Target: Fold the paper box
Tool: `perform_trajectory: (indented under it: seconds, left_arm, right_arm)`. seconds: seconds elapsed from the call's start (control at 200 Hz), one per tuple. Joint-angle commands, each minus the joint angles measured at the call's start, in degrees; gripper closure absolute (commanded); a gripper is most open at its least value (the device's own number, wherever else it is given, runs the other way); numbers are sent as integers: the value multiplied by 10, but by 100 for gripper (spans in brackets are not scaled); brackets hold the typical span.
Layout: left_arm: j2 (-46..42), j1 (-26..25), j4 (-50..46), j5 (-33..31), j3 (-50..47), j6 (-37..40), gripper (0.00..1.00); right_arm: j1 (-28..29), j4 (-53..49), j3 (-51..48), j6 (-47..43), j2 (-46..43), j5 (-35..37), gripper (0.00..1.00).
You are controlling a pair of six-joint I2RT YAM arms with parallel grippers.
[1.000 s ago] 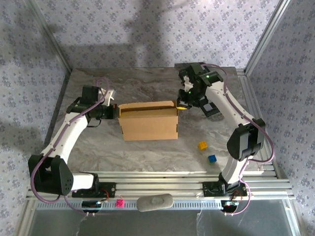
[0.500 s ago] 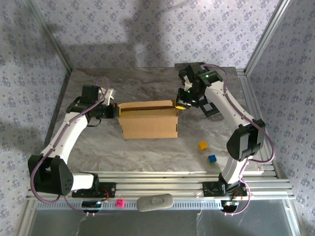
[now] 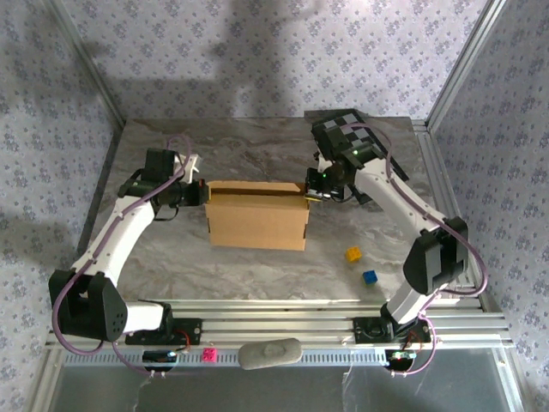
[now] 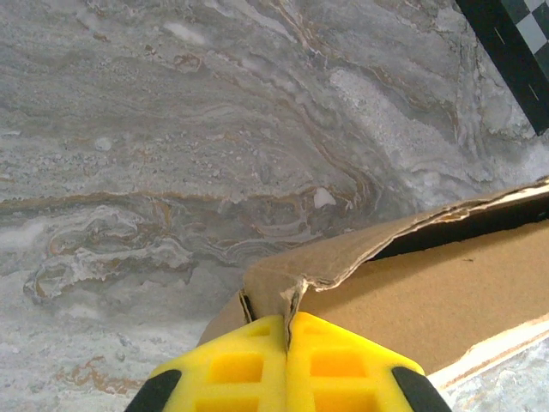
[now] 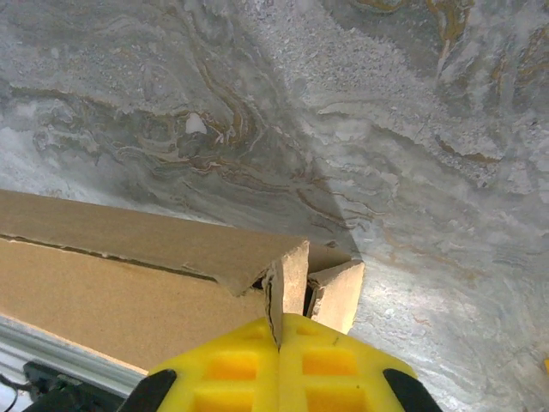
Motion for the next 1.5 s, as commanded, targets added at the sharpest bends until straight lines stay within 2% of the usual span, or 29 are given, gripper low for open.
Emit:
perform_trajectory:
  seconds: [0.0, 0.49, 0.905, 1.214, 1.499]
  left_arm:
    - [-6, -9, 36, -8, -12, -26, 100]
    - [-26, -14, 97, -44, -65, -90, 100]
    - [-56, -14, 178, -78, -130, -172, 100]
    - [-64, -14, 217, -88, -158, -212, 100]
    - [-67, -14, 237, -86, -170, -212, 100]
  right_arm:
    - [13, 54, -35, 10, -36, 42, 100]
    - [40, 132, -131, 5, -91, 91, 100]
    - [105, 223, -247, -23, -164, 205, 100]
    - [113, 202, -224, -7, -156, 206, 100]
    - [107, 154, -161, 11, -152, 153, 62]
